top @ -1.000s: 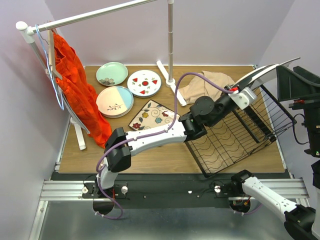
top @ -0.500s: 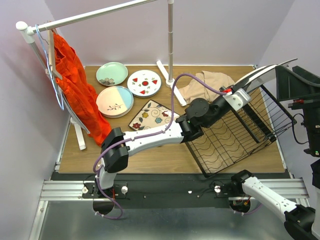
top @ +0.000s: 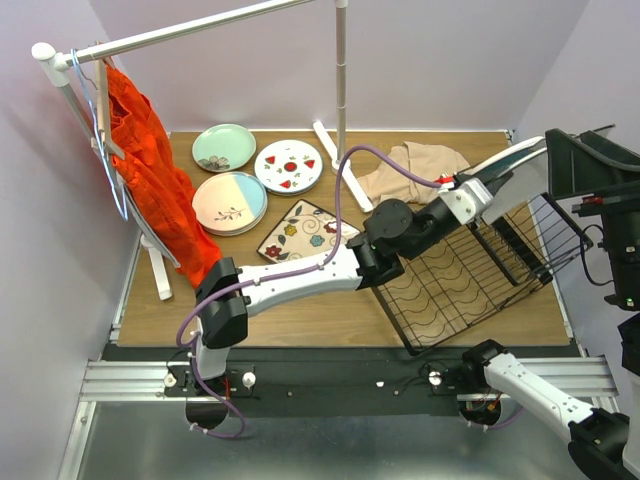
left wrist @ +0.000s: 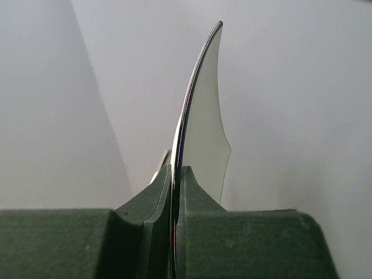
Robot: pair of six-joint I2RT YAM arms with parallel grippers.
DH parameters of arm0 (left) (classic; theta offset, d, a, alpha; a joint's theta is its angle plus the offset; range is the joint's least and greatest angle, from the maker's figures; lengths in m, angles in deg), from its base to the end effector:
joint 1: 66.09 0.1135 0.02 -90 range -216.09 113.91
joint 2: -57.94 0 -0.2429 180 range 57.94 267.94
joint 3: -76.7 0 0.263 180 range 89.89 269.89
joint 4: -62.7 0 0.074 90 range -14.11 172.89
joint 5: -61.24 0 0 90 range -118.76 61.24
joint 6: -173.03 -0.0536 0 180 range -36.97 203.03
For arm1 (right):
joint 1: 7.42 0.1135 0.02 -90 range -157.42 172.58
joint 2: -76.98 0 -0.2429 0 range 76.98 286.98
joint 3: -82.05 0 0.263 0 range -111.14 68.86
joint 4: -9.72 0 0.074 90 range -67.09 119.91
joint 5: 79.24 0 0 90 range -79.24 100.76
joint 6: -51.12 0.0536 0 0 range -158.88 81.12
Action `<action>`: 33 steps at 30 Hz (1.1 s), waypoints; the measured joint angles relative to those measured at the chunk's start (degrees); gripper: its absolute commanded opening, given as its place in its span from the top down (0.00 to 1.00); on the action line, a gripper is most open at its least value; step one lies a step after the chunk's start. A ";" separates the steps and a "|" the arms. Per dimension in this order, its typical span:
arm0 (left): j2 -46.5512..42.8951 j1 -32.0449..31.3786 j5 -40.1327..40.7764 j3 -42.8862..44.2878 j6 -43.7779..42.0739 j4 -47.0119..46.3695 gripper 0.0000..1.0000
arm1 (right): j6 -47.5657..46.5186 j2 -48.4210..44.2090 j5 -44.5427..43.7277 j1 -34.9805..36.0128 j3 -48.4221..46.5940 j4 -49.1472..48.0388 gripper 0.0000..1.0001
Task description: Unload the plates from the dish rack
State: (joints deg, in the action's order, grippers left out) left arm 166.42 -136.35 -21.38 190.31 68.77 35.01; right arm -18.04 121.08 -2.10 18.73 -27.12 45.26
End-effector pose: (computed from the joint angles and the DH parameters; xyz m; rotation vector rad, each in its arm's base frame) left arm 0.1638 -0.4361 0.4363 0.6018 0.8433 -0.8277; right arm 0.0648 0.0185 0.5833 0.1570 1.0779 0.6210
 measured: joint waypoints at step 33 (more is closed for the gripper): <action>-19.30 1.73 -0.83 -23.34 22.53 0.63 1.00 | 0.11 0.26 2.97 0.00 3.30 0.00 0.00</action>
State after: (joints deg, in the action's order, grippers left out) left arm 147.13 -134.62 -22.22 166.97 91.30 35.64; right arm -17.93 121.34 0.87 18.73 -23.82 45.26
